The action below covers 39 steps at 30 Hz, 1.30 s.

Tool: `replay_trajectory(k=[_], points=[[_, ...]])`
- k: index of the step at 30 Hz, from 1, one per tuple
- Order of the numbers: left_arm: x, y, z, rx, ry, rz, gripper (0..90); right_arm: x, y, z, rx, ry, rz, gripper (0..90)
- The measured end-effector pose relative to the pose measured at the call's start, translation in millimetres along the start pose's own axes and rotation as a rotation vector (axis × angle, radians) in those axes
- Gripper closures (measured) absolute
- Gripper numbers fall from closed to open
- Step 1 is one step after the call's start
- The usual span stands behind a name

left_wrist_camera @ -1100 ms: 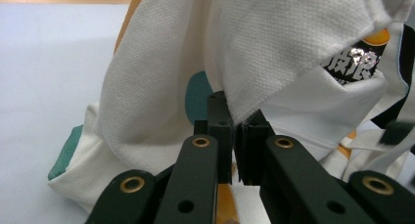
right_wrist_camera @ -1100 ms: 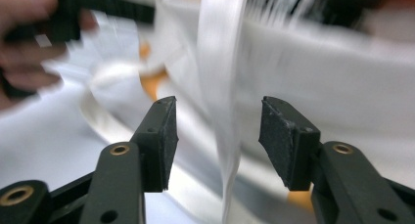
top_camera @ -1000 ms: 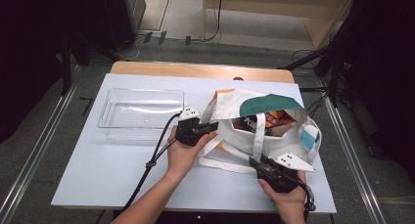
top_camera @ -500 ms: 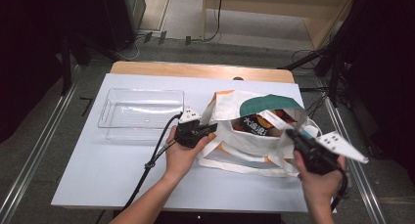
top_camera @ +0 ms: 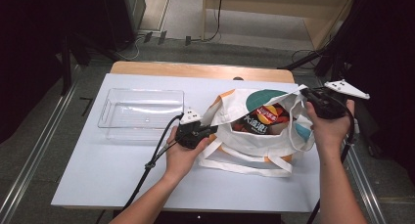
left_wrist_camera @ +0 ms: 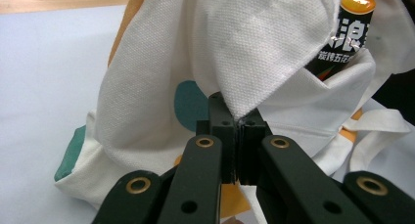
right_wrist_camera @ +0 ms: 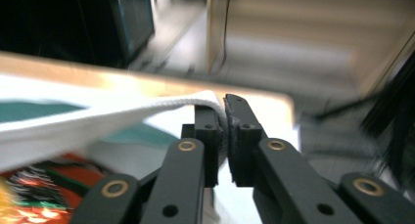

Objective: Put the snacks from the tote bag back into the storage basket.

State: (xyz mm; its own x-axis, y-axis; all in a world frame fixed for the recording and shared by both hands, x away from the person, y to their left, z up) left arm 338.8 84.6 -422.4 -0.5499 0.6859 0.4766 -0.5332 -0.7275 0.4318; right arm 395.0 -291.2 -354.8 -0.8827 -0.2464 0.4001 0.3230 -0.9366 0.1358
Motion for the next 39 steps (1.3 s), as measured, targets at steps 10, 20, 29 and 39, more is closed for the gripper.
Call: replay_trajectory(k=[10, 20, 29, 39], points=[[-0.2, 0.9, 2.9, 0.012, 0.011, -0.019, 89.0, -23.1, 17.1, -29.5, -0.159, -0.132, 0.164, 53.2], [-1.3, 2.2, 3.5, 0.017, 0.018, -0.020, 85.4, 53.8, 7.5, -16.1, -0.133, 0.070, 0.046, 34.7], [2.0, 1.7, 7.6, 0.031, 0.046, -0.023, 77.8, 79.6, -19.4, -42.0, -0.107, 0.039, 0.082, 29.6], [7.3, 11.1, 13.5, 0.008, 0.110, -0.011, 56.7, 116.2, -73.9, -67.7, -0.109, 0.145, 0.073, 30.0]])
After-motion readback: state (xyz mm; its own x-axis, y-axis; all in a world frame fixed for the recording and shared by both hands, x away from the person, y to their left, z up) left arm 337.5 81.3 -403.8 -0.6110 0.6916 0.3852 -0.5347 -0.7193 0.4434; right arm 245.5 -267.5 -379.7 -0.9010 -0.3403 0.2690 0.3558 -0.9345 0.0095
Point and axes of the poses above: each handheld gripper's, and its own axes: x roughly backward along the jaws, z roughly out of its top, y roughly to its right, the point moved 1 cm from there along -x, roughly forward along the jaws, and after that the axes turned 12 degrees about x, right-handed, at the moved point
